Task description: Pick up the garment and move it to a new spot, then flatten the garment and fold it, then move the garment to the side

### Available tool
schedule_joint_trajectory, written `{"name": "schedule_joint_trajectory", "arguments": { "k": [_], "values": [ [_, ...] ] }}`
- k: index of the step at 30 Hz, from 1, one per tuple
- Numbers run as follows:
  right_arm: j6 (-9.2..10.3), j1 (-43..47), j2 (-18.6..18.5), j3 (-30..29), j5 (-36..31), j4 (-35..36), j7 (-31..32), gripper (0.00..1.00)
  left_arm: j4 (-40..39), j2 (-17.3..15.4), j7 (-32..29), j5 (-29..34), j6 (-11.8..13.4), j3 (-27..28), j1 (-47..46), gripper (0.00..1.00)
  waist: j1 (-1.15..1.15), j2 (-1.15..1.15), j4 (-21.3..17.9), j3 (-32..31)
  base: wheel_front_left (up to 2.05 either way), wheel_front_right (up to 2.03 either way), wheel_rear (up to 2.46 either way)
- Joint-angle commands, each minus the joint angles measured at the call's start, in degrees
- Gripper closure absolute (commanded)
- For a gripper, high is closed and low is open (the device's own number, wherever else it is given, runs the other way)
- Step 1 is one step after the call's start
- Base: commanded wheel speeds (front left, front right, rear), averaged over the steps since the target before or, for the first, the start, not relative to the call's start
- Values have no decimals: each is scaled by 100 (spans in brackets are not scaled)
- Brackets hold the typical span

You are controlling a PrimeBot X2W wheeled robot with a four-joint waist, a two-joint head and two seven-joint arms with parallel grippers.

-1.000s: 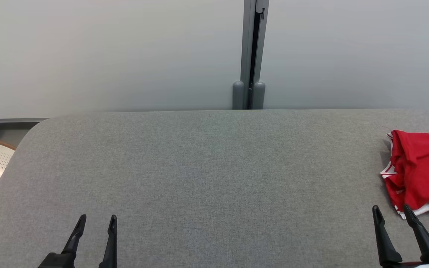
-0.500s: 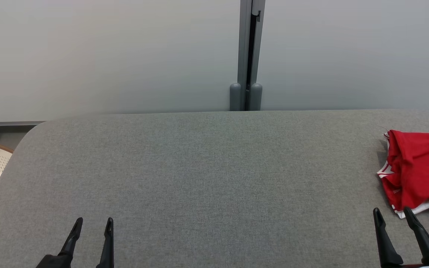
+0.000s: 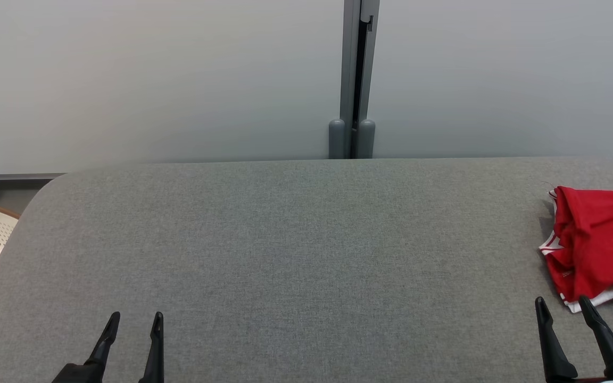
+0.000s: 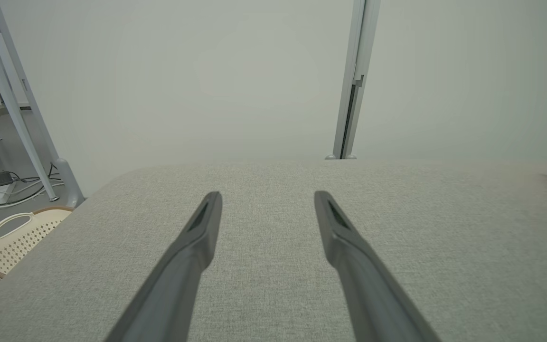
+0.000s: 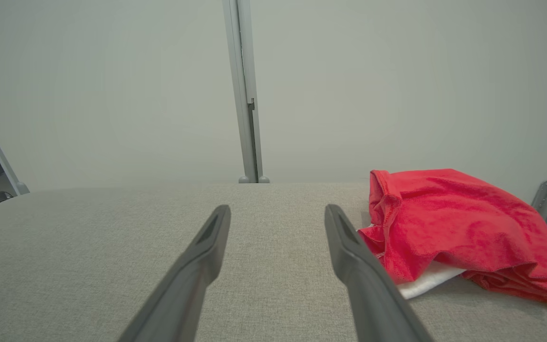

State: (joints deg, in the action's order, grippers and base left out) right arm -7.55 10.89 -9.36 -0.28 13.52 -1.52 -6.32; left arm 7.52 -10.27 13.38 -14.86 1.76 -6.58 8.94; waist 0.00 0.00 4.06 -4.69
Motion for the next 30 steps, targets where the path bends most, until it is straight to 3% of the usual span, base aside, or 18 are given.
{"name": "schedule_joint_trajectory", "arguments": {
  "k": [1,3,4,8,30],
  "values": [
    [12,54,-14,-16,-9,-12,-24,0,15,-45,-1,-46,-6,-6,-58,0,0,0,6,-9,0,0,0],
    [11,55,-6,-10,-4,-13,-17,0,25,-47,-14,-65,-19,-26,-49,0,0,0,8,-12,0,0,0],
    [0,1,9,-4,2,-7,-6,100,27,-6,-26,-41,-18,-26,0,100,0,0,7,-12,0,0,0],
    [0,27,105,28,96,-191,9,100,215,84,-88,-125,-29,-30,54,100,0,0,4,-9,0,0,0],
    [2,-456,247,-153,2196,-467,355,100,325,255,-601,-2177,-274,339,-389,100,0,0,-66,75,0,0,0]
  ]
}}
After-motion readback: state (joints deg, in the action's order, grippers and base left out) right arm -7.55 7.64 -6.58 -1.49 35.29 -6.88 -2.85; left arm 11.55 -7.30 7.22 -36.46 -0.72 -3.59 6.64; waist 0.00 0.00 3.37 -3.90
